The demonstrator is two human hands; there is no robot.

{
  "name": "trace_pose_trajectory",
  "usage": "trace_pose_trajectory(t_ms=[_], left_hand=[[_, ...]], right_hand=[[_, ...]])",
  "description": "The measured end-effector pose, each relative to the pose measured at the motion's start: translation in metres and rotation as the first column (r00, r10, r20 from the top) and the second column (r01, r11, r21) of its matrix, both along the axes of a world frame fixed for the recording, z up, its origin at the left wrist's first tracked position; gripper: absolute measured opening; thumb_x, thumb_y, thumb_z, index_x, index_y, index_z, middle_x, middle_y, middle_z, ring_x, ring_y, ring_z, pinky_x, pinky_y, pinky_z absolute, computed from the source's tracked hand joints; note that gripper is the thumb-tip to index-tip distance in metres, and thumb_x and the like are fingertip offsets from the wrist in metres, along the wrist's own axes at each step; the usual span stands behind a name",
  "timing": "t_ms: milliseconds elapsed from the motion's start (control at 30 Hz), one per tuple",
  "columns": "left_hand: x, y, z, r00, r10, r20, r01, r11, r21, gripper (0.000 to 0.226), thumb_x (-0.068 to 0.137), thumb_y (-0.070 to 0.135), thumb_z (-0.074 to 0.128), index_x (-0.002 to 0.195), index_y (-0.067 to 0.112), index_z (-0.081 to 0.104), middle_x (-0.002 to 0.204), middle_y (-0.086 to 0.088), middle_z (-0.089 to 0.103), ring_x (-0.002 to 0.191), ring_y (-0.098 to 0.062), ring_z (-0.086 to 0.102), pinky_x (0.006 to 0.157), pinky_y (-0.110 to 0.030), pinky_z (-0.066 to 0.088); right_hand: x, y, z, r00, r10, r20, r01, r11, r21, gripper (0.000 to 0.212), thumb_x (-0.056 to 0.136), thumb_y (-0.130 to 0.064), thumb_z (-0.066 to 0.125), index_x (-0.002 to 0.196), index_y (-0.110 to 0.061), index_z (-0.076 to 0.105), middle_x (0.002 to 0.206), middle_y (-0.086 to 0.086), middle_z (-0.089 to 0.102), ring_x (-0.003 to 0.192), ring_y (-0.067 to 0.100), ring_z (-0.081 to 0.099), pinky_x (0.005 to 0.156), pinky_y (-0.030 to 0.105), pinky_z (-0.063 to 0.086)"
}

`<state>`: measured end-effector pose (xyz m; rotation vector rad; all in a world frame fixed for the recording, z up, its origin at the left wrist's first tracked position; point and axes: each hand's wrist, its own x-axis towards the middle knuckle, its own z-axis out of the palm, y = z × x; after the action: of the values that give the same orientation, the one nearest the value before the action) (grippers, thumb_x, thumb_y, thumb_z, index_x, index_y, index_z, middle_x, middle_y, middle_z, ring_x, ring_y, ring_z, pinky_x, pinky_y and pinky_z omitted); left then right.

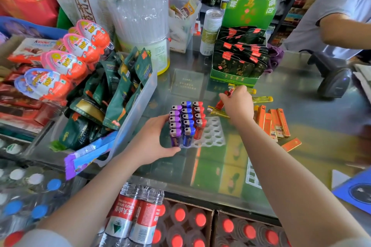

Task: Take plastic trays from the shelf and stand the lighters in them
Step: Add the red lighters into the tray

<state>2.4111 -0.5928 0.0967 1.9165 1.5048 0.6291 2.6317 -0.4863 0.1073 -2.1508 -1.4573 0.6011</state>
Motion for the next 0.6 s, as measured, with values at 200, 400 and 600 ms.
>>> trace_pose_trajectory(t_ms=[200, 400, 600], left_hand=[[-0.007, -0.01, -0.004, 1.0, 0.016, -0.02, -0.017, 1.0, -0.019, 0.063, 0.059, 0.039, 0.076, 0.116, 0.031, 0.05, 0.112, 0.018, 0.056, 0.109, -0.002, 0.047, 0.093, -0.022, 0.039], [-0.004, -0.026, 0.008, 1.0, 0.022, 0.01, -0.023, 1.0, 0.017, 0.06, 0.061, 0.025, 0.08, 0.114, 0.026, 0.052, 0.099, 0.03, 0.048, 0.092, 0.019, 0.04, 0.077, -0.001, 0.03], [-0.001, -0.033, 0.013, 0.999, 0.004, 0.032, -0.005, 0.999, 0.045, 0.052, 0.064, 0.02, 0.08, 0.111, 0.02, 0.056, 0.095, 0.025, 0.05, 0.087, 0.016, 0.041, 0.076, 0.005, 0.028]], right_hand=[[-0.007, 0.013, 0.001, 1.0, 0.026, 0.01, -0.025, 0.997, -0.068, 0.015, 0.086, -0.014, 0.057, 0.081, -0.001, 0.056, 0.082, 0.014, 0.056, 0.074, 0.032, 0.054, 0.061, 0.033, 0.043], [-0.008, -0.021, 0.011, 0.936, 0.246, -0.251, -0.216, 0.966, 0.141, 0.008, 0.083, -0.015, 0.06, 0.09, -0.015, 0.063, 0.084, 0.0, 0.065, 0.071, 0.015, 0.061, 0.059, 0.024, 0.047], [-0.004, -0.099, 0.025, 0.71, 0.368, -0.6, -0.222, 0.926, 0.305, 0.017, 0.084, 0.004, 0.058, 0.083, -0.014, 0.057, 0.059, -0.01, 0.065, 0.055, -0.002, 0.059, 0.057, 0.012, 0.048]])
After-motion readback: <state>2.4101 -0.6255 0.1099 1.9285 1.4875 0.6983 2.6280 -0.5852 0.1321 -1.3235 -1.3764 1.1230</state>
